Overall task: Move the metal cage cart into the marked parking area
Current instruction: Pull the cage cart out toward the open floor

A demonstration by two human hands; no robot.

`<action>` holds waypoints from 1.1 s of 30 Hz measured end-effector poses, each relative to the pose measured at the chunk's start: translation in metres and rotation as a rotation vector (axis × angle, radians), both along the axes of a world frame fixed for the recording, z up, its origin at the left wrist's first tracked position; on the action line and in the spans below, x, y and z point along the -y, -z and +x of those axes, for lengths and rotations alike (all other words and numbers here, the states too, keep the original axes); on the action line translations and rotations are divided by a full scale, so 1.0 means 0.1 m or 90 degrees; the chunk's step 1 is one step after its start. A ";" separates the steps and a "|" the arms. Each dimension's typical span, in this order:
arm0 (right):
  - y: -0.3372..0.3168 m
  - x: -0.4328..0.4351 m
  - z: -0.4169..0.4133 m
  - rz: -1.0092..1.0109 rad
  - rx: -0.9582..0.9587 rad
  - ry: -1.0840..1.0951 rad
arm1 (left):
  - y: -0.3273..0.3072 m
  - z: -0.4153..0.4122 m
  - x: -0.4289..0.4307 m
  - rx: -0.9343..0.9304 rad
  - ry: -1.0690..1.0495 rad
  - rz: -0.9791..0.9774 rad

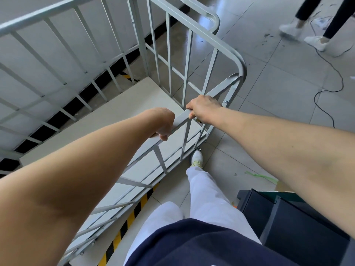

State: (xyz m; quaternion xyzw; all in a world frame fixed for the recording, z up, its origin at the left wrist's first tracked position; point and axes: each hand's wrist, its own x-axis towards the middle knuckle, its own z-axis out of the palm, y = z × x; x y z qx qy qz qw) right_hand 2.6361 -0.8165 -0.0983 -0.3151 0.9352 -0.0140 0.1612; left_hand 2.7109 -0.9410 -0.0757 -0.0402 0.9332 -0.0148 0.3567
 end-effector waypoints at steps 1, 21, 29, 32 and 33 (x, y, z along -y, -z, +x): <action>0.01 0.00 -0.01 0.004 -0.005 -0.008 | 0.00 -0.01 0.00 0.016 0.002 -0.010; -0.03 -0.05 -0.09 0.025 -0.021 -0.068 | -0.11 -0.04 -0.08 0.041 0.029 -0.056; -0.09 0.01 -0.01 0.018 0.002 0.006 | -0.25 0.06 -0.13 -0.033 0.079 -0.074; -0.07 -0.02 0.02 0.013 -0.001 0.015 | -0.24 0.08 -0.14 -0.032 0.088 -0.071; -0.06 -0.02 0.04 0.011 0.000 0.019 | -0.24 0.09 -0.14 -0.032 0.089 -0.072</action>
